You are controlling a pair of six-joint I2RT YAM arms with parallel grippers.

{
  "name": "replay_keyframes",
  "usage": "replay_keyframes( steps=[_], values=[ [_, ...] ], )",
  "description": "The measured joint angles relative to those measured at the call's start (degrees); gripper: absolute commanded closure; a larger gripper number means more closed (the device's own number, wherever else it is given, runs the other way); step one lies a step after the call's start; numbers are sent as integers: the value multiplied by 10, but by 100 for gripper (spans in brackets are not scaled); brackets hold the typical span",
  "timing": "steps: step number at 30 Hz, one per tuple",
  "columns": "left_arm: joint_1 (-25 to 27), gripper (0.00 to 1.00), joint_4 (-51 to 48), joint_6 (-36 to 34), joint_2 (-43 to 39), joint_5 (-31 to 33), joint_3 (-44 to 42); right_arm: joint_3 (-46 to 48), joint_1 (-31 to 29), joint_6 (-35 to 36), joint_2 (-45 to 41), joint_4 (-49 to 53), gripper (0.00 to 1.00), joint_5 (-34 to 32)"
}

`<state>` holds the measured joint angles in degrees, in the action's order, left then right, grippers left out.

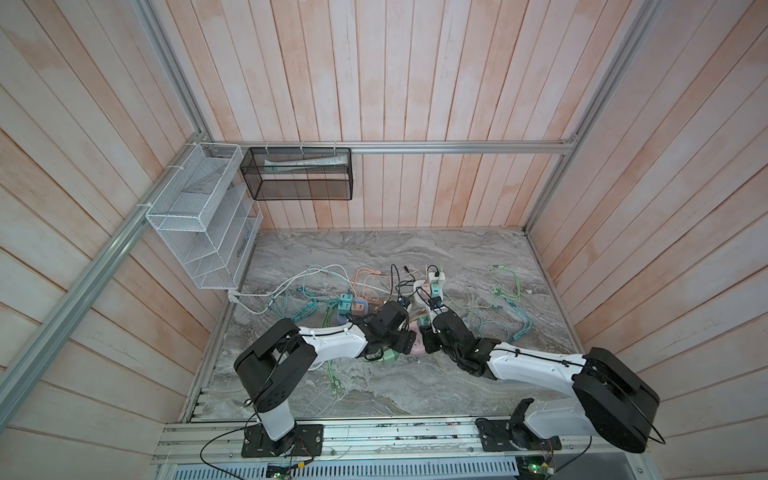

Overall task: Pull the plug off the socket
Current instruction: 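Close the right gripper on the remaining teal charger while the left holds the strip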

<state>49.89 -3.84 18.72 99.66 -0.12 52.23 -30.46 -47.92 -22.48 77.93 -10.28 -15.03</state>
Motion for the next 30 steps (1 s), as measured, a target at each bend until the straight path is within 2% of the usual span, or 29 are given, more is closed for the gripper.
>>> replay_keyframes(
  steps=[4, 12, 15, 20, 25, 30],
  values=[
    [-1, 19, 3, 4, 2, -7, 0, -5, 0, -3, 14, -3, 71, 1],
    [-15, 29, 5, 10, 2, -27, -2, -11, 0, -5, 27, -12, 75, 0],
    [-17, 32, 7, 10, 2, -33, -2, -11, 0, -4, 31, -17, 75, 0],
    [-19, 33, 7, 10, 3, -42, -2, -24, 0, -5, 43, -17, 65, 3],
    [-20, 33, 10, 10, 5, -47, -2, -35, 0, -4, 58, -17, 64, 7],
    [-21, 33, 14, 10, 10, -54, 2, -44, 0, -3, 70, -16, 75, 2]
  ],
)
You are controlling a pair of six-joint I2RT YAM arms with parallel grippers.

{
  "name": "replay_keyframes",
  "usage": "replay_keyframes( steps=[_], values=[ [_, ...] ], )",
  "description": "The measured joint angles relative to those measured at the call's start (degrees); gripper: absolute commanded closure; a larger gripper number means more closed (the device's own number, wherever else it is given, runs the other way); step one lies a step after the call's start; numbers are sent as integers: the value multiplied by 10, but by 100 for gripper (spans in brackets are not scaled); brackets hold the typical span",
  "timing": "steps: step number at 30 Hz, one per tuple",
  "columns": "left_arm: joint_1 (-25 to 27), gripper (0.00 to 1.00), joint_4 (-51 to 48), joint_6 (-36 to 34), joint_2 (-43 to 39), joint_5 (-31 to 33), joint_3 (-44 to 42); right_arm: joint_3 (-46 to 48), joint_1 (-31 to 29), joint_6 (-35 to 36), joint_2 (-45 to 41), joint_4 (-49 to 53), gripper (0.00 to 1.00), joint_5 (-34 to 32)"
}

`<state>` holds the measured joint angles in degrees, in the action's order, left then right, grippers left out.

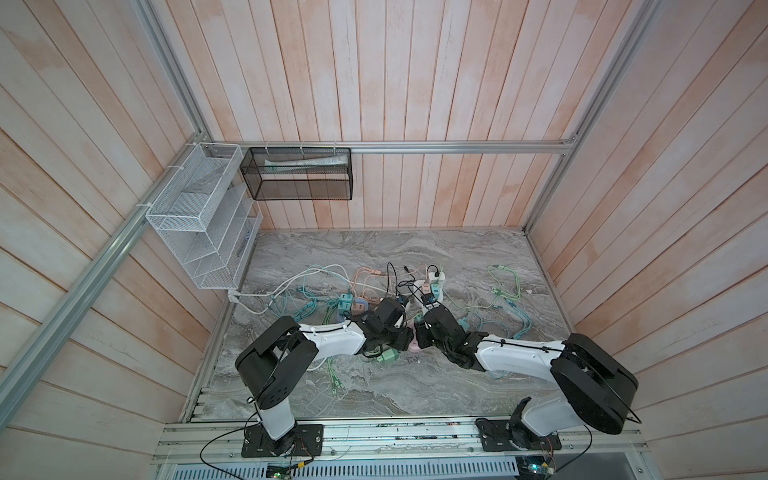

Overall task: Pull the plug off the socket
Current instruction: 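Close the right gripper on the remaining teal charger while the left holds the strip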

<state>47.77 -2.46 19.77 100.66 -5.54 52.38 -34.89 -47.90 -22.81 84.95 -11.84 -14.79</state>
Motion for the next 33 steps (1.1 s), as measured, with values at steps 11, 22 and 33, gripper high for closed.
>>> replay_keyframes(
  steps=[11, 22, 33],
  values=[
    [-7, 34, 4, 11, 16, -15, 14, -23, 0, 6, 11, 30, 90, -22],
    [-17, 34, 12, 24, 30, -54, 22, -66, -22, 31, 24, 106, 93, -73],
    [-25, 35, 21, 28, 45, -90, 28, -68, -30, 27, 27, 124, 97, -100]
  ],
)
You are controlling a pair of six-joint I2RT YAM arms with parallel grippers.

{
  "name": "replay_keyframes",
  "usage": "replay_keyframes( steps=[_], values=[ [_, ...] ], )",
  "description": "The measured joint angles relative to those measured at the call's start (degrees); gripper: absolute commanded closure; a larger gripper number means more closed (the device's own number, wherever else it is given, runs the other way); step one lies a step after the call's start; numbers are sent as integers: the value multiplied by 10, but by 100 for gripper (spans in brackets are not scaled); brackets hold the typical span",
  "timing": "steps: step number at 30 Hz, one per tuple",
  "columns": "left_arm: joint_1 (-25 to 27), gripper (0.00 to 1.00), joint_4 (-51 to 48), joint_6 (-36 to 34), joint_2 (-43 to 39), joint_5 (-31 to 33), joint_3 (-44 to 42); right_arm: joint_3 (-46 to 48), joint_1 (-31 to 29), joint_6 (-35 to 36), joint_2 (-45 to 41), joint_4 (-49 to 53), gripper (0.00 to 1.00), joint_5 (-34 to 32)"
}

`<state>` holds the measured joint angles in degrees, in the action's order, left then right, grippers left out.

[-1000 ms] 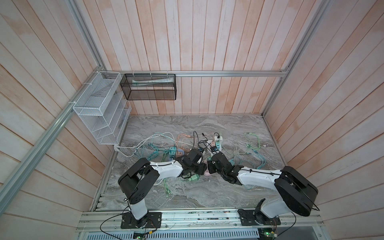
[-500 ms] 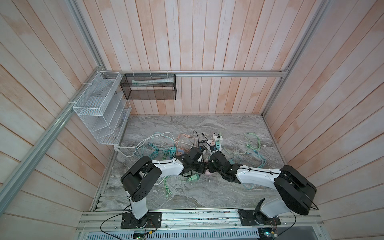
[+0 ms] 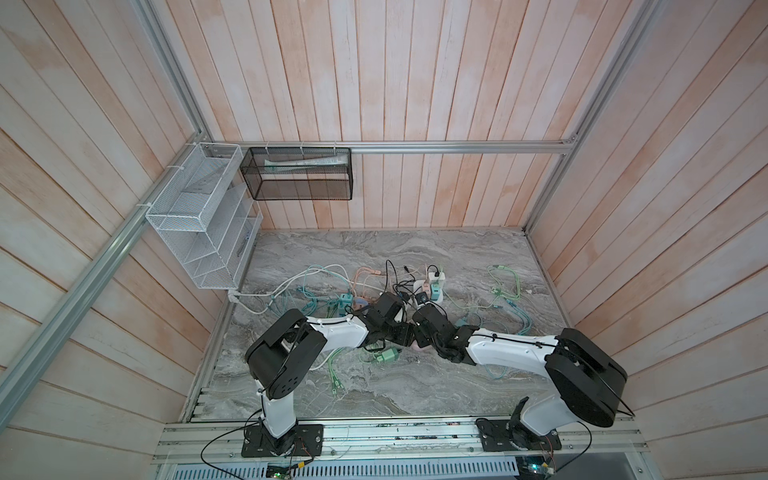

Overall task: Pull the plug off the socket
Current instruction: 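Close the right gripper on the remaining teal charger while the left holds the strip, then pull the teal charger up out of the pink strip with the right gripper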

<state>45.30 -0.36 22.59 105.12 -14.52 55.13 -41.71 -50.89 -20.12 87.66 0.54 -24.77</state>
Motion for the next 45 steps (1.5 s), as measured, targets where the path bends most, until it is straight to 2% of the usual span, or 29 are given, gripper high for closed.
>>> replay_keyframes(
  steps=[17, 36, 45],
  values=[
    [0, 36, -12, -1, 10, -13, 17, 0, 9, -37, -19, 28, 99, 7],
    [0, 37, -18, 0, 17, -15, 27, -30, 2, -40, -7, 56, 100, -11],
    [0, 37, -11, 0, 25, -15, 33, -30, 0, -54, -53, 35, 100, 11]
  ],
)
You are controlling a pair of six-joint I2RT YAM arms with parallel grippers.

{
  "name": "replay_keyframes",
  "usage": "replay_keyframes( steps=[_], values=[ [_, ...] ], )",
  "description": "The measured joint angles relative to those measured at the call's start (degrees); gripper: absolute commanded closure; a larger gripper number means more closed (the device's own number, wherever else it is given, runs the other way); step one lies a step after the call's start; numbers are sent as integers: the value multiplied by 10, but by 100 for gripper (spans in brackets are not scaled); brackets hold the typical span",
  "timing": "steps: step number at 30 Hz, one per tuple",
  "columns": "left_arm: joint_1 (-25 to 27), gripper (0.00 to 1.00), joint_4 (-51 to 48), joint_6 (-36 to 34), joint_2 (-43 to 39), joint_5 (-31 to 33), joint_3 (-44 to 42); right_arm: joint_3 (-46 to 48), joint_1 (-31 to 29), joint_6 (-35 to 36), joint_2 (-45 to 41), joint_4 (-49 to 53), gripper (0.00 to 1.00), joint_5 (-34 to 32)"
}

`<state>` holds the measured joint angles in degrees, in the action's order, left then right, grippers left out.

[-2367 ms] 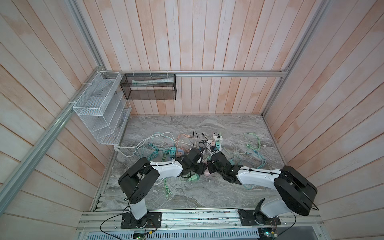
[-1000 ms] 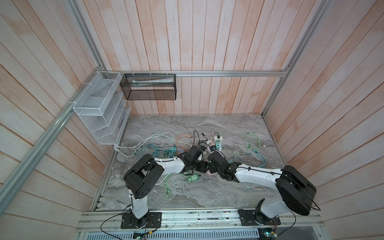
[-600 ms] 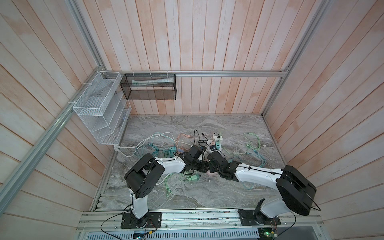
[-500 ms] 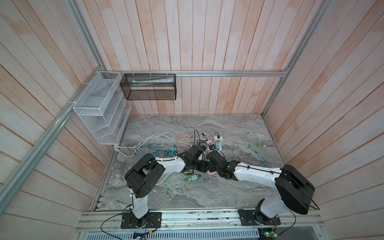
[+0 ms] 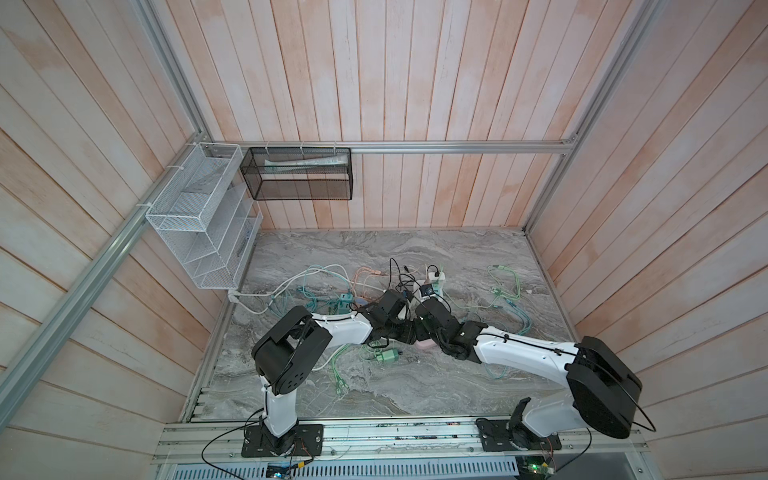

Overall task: Pull the plug off the socket
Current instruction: 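Pull the teal charger up out of the pink strip with the right gripper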

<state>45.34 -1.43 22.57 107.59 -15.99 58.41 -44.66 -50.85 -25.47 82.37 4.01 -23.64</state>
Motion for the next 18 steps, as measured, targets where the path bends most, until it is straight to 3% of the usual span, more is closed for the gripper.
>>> replay_keyframes(
  steps=[10, 18],
  values=[
    [1, 37, 9, 0, -1, 3, -4, 27, 10, -7, -23, 3, 100, 9],
    [8, 37, 21, -21, -5, 10, -12, 116, 81, -4, -104, -23, 100, 78]
  ],
)
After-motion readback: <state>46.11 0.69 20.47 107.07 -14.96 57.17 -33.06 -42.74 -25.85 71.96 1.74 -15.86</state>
